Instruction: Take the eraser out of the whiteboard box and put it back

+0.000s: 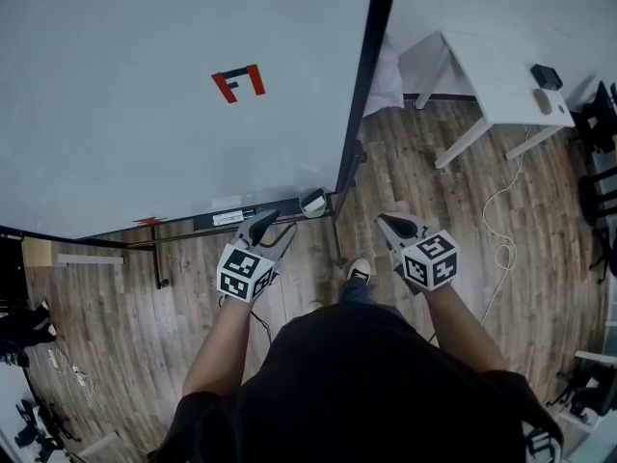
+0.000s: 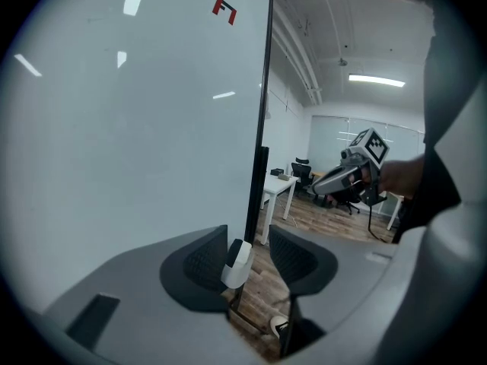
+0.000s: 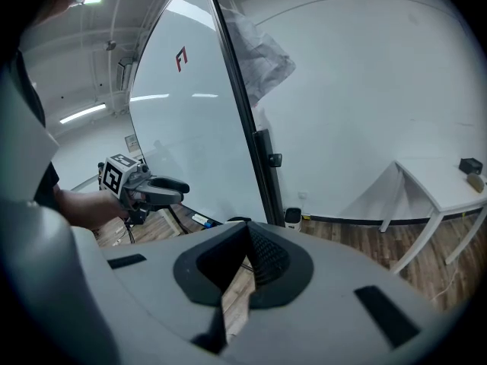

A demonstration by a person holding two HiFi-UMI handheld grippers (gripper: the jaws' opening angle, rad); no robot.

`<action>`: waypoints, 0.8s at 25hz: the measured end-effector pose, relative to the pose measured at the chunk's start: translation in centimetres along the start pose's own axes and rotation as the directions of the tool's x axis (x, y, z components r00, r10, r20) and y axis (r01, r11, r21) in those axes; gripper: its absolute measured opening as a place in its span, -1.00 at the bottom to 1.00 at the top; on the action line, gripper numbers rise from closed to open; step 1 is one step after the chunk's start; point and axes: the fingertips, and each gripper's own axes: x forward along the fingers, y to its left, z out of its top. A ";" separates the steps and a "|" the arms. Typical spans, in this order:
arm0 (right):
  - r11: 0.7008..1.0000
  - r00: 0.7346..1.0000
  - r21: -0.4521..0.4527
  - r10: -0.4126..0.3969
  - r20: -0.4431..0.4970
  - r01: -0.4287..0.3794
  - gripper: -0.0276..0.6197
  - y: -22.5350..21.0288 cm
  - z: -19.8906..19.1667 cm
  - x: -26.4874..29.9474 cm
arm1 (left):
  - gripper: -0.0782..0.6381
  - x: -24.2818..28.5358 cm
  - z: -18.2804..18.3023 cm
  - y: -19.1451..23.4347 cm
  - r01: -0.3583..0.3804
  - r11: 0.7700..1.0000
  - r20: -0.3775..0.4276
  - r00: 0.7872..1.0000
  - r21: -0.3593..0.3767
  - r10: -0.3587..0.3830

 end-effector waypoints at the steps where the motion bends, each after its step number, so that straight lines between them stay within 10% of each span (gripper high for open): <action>1: 1.000 1.000 0.001 0.000 -0.003 0.000 -0.93 -0.2 -0.1 0.0 | -0.28 0.3 -0.1 -0.1 0.005 1.000 -0.003 1.000 -0.002 -0.005; 20: 1.000 0.998 0.023 0.002 -0.055 -0.001 -0.93 -3.5 -1.9 0.3 | -0.28 5.8 -2.1 -0.1 0.043 0.999 -0.093 0.995 -0.027 -0.046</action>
